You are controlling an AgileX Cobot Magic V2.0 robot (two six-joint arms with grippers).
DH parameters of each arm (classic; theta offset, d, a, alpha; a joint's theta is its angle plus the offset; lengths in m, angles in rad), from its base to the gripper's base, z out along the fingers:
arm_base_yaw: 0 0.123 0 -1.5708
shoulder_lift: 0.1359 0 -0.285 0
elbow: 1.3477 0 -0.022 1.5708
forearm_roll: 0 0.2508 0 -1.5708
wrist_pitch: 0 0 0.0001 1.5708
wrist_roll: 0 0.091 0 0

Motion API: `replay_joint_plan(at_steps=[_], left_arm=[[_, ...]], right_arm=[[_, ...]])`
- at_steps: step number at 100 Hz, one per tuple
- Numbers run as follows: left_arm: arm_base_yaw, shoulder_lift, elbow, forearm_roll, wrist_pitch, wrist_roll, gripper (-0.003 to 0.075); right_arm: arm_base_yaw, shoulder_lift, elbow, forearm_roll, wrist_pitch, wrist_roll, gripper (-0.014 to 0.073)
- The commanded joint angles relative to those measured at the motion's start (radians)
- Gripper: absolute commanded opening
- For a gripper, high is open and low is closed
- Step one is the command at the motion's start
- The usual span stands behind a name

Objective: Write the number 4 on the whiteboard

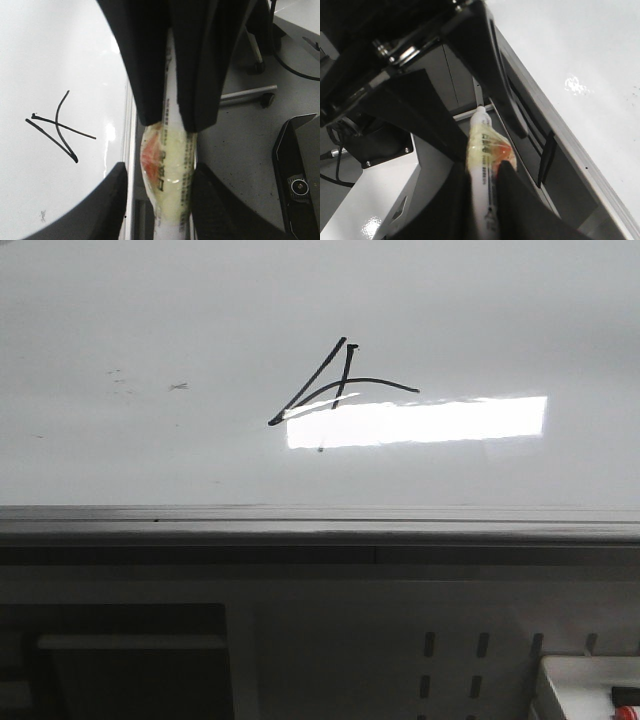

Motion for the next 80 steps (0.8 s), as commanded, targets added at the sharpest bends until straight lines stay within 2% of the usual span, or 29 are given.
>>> replay_joint_plan(at_steps=[1,12,19,48,80], left_arm=[[-0.007,0.002,-0.033,-0.038,-0.063,-0.012,0.0261],[-0.007,0.011,-0.033,-0.038,-0.061,-0.032,0.0254],[-0.007,0.014,-0.033,-0.038,-0.061,-0.041,0.0222],[-0.007,0.014,-0.033,-0.038,-0.061,-0.044,-0.002],[-0.007,0.014,-0.033,-0.04,-0.061,-0.044,-0.002]], right_arm=[[-0.004,-0.017,-0.039,0.017,-0.071,-0.001,-0.0046],[-0.004,-0.017,-0.039,0.017,-0.071,-0.001,-0.0046],[-0.004,-0.017,-0.039,0.017,-0.071,-0.001,-0.0046],[-0.004,-0.017,-0.039,0.017,-0.071,-0.001,-0.0046],[-0.004,-0.017,-0.039,0.005,-0.071,-0.001,-0.0041]])
